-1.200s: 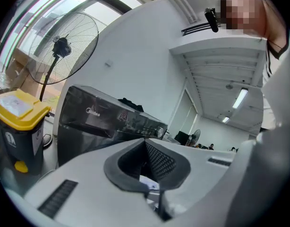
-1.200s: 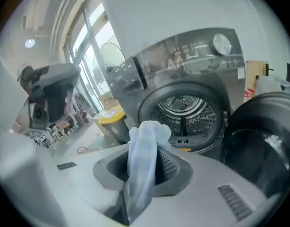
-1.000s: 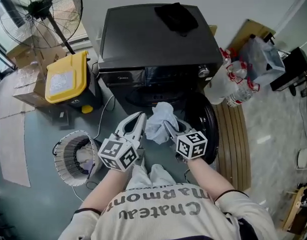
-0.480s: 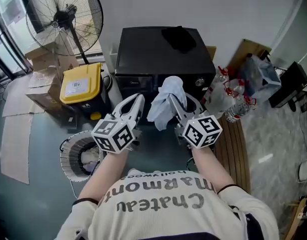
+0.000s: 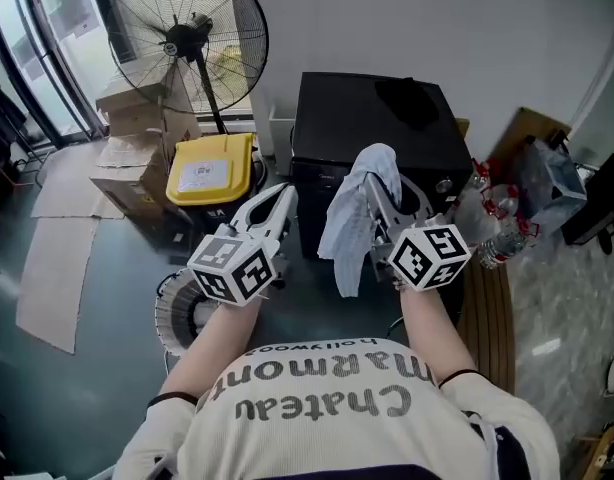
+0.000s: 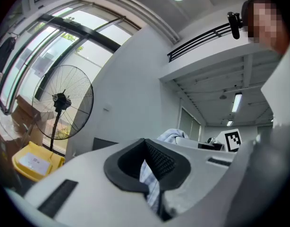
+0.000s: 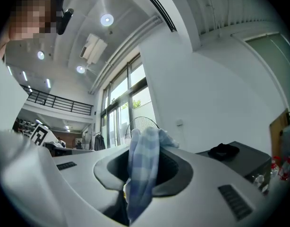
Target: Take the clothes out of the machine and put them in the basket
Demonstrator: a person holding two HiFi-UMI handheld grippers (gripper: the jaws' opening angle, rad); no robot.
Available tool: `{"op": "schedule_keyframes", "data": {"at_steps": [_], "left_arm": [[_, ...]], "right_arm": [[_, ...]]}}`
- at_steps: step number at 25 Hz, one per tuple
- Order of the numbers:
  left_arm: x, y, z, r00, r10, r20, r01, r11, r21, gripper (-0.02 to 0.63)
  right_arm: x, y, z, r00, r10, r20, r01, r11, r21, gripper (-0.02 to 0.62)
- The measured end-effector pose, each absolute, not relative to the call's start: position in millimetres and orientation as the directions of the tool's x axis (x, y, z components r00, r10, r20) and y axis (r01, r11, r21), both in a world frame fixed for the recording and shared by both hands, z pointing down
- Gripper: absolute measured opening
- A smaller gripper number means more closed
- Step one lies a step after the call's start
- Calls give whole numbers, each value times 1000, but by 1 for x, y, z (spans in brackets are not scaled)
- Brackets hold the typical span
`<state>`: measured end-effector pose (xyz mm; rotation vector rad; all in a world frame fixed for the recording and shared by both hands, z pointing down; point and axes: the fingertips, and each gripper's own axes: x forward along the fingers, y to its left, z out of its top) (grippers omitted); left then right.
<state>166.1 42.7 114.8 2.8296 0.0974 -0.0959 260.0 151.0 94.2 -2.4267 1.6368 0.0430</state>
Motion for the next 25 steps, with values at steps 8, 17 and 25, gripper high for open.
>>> {"op": "schedule_keyframes", "data": {"at_steps": [8, 17, 25], "left_arm": [[108, -6, 104, 995, -38, -89, -11, -957, 288, 8], [28, -64, 96, 975, -188, -116, -151, -950, 274, 8], [-54, -111, 97, 926, -355, -130, -314, -913, 258, 8]], "right_arm": [[198, 84, 69, 257, -947, -191, -960, -228, -164, 109], [125, 10, 64, 95, -971, -220, -982, -55, -181, 110], [60, -49, 61, -59, -967, -249, -977, 108, -187, 110]]}}
